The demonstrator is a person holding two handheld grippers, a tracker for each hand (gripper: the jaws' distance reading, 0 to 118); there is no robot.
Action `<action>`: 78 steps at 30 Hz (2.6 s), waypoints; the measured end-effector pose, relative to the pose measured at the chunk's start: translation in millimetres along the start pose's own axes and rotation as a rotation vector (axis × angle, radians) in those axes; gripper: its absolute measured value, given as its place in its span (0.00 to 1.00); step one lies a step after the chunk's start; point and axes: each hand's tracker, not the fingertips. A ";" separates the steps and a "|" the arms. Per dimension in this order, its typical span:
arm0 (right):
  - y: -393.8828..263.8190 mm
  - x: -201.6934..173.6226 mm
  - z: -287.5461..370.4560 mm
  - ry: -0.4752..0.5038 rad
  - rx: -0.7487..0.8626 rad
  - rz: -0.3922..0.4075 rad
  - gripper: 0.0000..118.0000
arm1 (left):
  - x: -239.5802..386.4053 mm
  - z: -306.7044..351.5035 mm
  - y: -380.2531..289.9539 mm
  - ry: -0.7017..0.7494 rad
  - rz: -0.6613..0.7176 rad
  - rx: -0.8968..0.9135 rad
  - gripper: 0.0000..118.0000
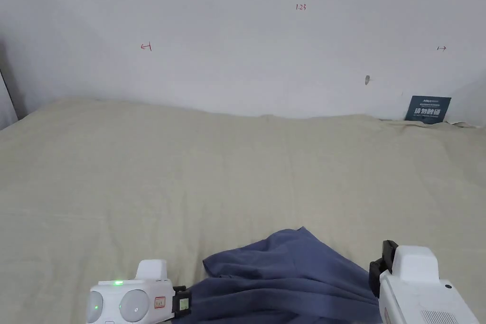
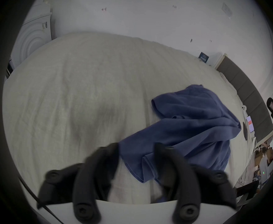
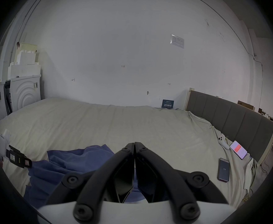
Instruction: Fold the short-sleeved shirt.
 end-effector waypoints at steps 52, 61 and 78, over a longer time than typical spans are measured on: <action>-75.3 -28.7 -163.2 0.268 -0.625 -0.006 0.34 | -43.6 106.0 -17.8 0.028 -0.054 0.330 0.00; -56.9 -8.3 -133.9 0.297 -0.453 -0.032 0.09 | -37.4 108.7 -15.9 0.046 -0.031 0.321 0.00; 84.9 10.4 -35.3 0.221 -0.034 -0.140 0.07 | -50.6 173.4 97.8 0.127 -0.124 0.541 0.00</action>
